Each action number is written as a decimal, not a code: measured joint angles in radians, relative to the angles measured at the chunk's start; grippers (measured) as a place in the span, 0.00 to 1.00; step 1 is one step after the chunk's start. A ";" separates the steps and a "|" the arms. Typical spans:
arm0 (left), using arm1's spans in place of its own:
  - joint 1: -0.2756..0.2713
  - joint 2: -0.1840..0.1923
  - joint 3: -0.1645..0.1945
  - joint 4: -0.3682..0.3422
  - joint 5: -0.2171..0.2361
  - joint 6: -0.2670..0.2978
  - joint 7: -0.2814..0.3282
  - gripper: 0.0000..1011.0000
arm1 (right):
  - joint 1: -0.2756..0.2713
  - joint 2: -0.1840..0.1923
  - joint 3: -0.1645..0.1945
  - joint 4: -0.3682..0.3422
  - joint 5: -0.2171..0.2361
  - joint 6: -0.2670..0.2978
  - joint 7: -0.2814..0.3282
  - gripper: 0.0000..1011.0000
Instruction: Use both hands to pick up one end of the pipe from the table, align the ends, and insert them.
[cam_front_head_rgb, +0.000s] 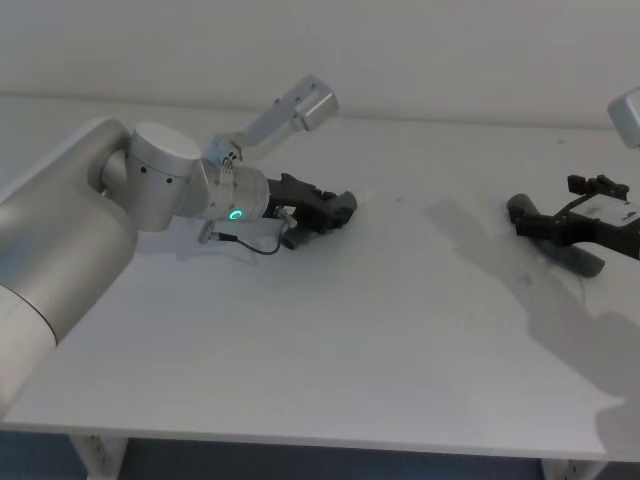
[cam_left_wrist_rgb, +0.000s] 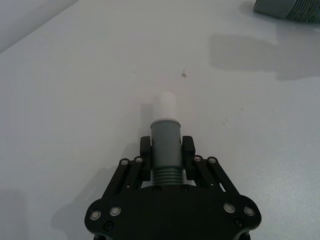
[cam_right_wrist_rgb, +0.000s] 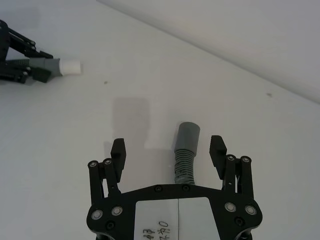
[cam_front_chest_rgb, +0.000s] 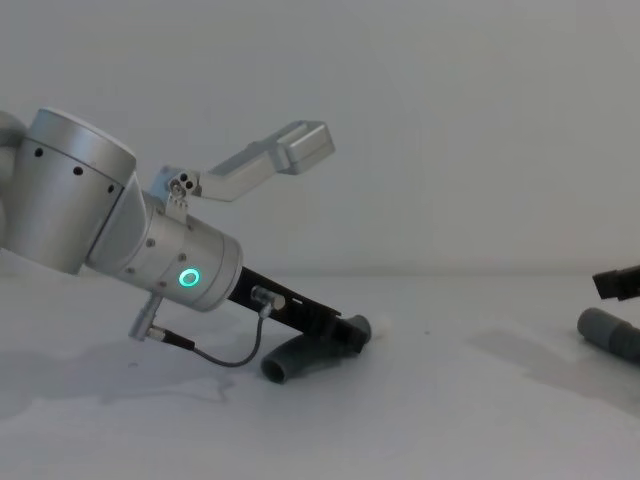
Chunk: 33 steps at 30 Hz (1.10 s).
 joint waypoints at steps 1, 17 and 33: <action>0.000 0.000 0.000 0.000 0.000 0.000 0.000 0.35 | 0.007 0.002 -0.006 0.010 -0.001 -0.001 0.007 0.99; 0.000 0.000 0.000 0.000 0.000 0.000 0.000 0.35 | 0.071 0.016 -0.065 0.120 -0.025 -0.023 0.057 0.99; 0.000 0.000 0.000 0.000 0.000 0.000 0.000 0.35 | 0.109 0.007 -0.097 0.210 -0.052 -0.035 0.077 0.99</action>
